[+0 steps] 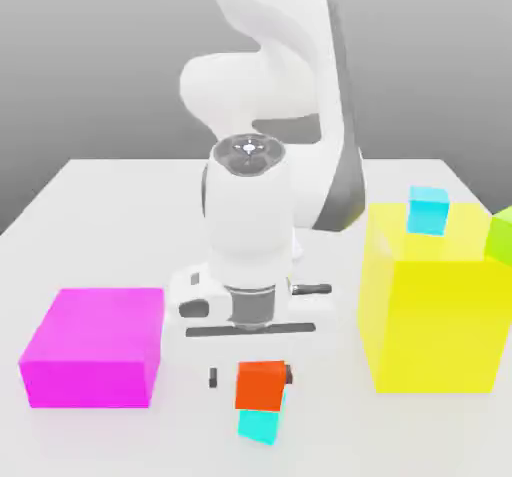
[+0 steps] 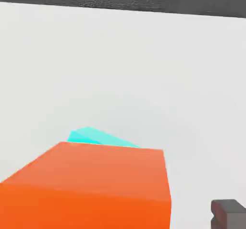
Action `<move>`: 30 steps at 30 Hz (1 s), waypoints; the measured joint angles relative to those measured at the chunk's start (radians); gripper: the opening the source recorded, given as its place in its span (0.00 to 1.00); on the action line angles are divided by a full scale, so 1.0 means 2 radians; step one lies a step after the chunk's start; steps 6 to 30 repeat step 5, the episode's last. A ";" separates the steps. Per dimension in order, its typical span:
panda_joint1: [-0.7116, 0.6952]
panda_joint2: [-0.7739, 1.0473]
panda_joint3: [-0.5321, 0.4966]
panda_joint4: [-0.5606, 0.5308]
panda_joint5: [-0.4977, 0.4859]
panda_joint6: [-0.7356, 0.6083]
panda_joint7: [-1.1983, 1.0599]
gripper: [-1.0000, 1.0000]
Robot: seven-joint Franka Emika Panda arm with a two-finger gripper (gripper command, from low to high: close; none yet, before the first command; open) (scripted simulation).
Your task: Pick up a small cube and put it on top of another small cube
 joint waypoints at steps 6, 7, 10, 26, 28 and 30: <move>0.000 -0.065 -0.005 -0.003 -0.021 -0.061 0.015 1.00; 0.000 -0.065 -0.005 -0.003 -0.021 -0.061 0.015 1.00; 0.000 -0.065 -0.005 -0.003 -0.021 -0.061 0.015 1.00; 0.000 -0.065 -0.005 -0.003 -0.021 -0.061 0.015 1.00; 0.000 -0.065 -0.005 -0.003 -0.021 -0.061 0.015 1.00; 0.000 -0.065 -0.005 -0.003 -0.021 -0.061 0.015 1.00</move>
